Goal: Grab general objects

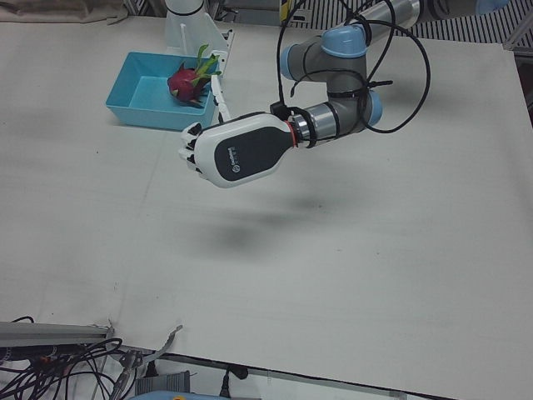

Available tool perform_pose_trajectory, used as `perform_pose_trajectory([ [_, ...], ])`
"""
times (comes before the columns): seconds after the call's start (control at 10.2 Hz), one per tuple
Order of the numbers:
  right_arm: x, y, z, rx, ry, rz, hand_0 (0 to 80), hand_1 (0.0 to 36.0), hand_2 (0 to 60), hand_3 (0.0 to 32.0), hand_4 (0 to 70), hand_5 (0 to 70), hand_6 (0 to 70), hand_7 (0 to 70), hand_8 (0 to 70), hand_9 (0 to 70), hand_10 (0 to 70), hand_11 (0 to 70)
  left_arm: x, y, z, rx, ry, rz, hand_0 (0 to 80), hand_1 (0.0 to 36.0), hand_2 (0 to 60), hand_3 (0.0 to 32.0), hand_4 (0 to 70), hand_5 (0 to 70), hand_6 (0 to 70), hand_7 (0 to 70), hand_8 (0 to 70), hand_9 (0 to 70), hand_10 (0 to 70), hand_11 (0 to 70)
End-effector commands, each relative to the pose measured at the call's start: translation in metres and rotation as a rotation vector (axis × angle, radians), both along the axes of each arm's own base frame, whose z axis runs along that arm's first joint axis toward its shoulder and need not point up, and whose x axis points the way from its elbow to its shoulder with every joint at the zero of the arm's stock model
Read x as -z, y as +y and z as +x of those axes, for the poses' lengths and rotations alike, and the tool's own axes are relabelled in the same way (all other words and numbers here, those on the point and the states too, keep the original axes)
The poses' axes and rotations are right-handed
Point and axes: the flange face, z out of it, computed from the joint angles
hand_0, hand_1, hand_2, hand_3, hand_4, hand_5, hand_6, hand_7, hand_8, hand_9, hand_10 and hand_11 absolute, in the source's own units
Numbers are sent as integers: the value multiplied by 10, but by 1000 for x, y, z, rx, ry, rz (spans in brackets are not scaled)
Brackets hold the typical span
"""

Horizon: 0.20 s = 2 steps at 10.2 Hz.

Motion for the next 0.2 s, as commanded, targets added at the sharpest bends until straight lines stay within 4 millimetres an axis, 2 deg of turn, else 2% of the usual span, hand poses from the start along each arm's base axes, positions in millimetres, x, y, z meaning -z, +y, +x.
perform_pose_trajectory([
  [0.0, 0, 0, 0, 0, 0, 0, 0, 0, 0, 0, 0, 0, 0, 0, 0, 0, 0, 0, -24, -49, -111, 202, -33, -43, 177, 0, 0, 0, 700, 360, 700, 700, 700, 700, 700, 700],
  [0.1, 0, 0, 0, 0, 0, 0, 0, 0, 0, 0, 0, 0, 0, 0, 0, 0, 0, 0, -30, -59, -139, 254, -41, -53, 177, 0, 0, 0, 700, 360, 700, 700, 700, 700, 700, 700],
])
